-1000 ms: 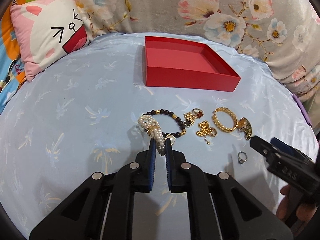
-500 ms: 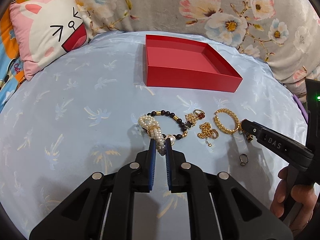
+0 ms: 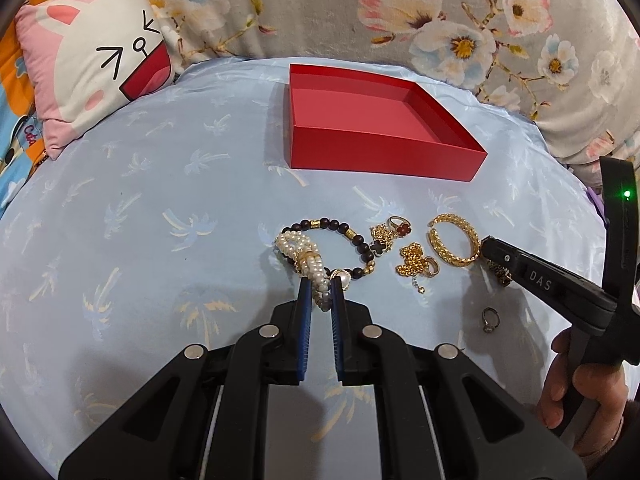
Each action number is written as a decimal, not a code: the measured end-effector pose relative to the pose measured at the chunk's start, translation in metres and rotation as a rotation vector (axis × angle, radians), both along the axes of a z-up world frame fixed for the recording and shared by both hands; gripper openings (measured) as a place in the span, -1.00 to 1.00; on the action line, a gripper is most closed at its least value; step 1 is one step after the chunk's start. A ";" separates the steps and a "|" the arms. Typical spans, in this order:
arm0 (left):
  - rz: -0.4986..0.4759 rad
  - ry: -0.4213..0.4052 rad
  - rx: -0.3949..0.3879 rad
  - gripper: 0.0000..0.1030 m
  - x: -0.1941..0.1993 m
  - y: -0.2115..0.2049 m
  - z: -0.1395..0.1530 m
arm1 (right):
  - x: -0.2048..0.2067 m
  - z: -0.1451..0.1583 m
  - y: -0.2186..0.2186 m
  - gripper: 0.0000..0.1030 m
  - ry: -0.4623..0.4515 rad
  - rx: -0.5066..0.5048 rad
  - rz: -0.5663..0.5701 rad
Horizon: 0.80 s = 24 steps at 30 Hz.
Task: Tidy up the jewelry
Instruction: 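Lift the pearl bracelet with the left gripper while the right gripper grasps the gold watch, then lower both held pieces into the red tray and open both grippers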
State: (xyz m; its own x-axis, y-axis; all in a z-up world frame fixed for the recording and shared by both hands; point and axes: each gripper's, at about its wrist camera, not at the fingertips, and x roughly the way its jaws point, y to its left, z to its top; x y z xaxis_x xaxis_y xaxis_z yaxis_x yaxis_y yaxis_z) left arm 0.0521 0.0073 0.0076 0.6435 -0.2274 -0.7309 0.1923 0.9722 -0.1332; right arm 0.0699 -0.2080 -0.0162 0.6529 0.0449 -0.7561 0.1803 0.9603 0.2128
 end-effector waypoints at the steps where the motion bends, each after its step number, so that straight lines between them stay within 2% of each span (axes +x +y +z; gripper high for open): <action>1: -0.001 0.001 0.000 -0.83 0.000 0.000 0.000 | -0.002 0.001 -0.001 -0.90 -0.008 0.007 -0.002; 8: -0.016 -0.006 -0.014 -0.83 0.001 -0.002 0.010 | -0.015 0.022 -0.008 -0.90 -0.043 0.042 -0.001; 11: -0.034 -0.008 -0.033 -0.83 0.007 -0.002 0.023 | -0.015 0.042 -0.014 -0.90 -0.058 0.056 0.010; 15: -0.074 -0.052 -0.037 -0.83 0.019 -0.006 0.047 | -0.006 0.072 -0.017 -0.90 -0.090 0.046 0.048; 19: -0.114 -0.088 -0.053 -0.83 0.046 -0.013 0.072 | 0.021 0.102 -0.024 -0.90 -0.124 0.076 0.098; 24: -0.148 -0.158 -0.059 -0.83 0.101 -0.027 0.107 | 0.076 0.132 -0.028 -0.90 -0.162 0.101 0.152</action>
